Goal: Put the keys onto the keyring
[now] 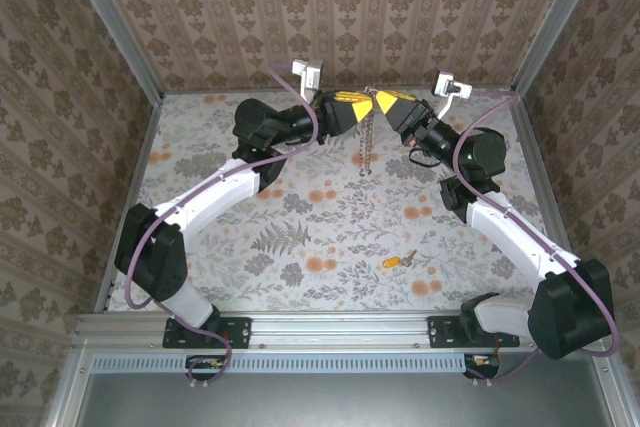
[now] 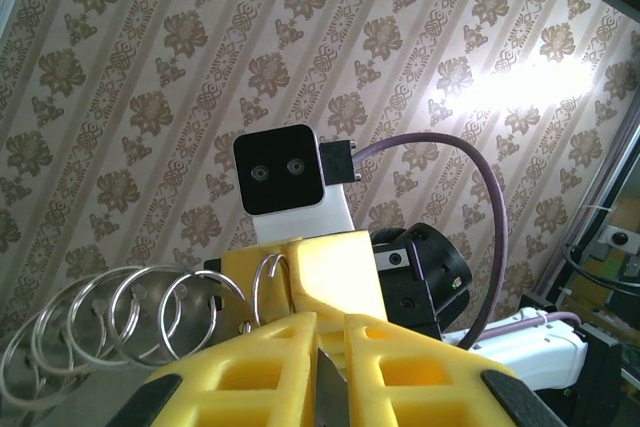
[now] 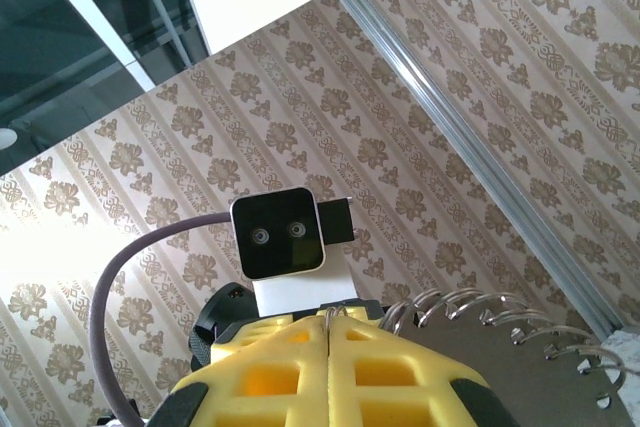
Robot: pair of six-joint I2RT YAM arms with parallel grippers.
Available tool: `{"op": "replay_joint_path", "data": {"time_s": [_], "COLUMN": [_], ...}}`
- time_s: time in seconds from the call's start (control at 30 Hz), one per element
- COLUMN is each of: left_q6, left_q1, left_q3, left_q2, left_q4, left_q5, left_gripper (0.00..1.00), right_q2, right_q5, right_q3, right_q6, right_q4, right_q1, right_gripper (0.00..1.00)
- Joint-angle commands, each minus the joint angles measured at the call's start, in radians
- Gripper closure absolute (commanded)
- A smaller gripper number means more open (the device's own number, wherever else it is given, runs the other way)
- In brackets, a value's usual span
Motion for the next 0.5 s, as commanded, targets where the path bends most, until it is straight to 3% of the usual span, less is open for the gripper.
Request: {"op": "replay_joint_path", "data": {"time_s": [0.0, 0.4, 0.47], "left_q6": [-0.018, -0.096, -0.129], "left_q1": [-0.005, -0.005, -0.005], "left_q3": [0.02, 0.046, 0.052], "left_q2": [0.021, 0.058, 0.069], "left_q4": [0.03, 0.146, 0.189], "left_q5": [-0.011, -0.011, -0.008], "left_gripper": [0.84, 0.83, 0.86], "right_q2": [-0.018, -0.016, -0.018], "right_q5": [0.004, -0.001, 0.002], "right_q3": [-0.007, -0.015, -0.019], "right_q6": [-0.003, -0.006, -0.011], "right_q4": [0.053, 0.047, 0.042], "right_q1": [0.004, 0.005, 0.004], "right_gripper": [1.0, 1.0, 1.0]}}
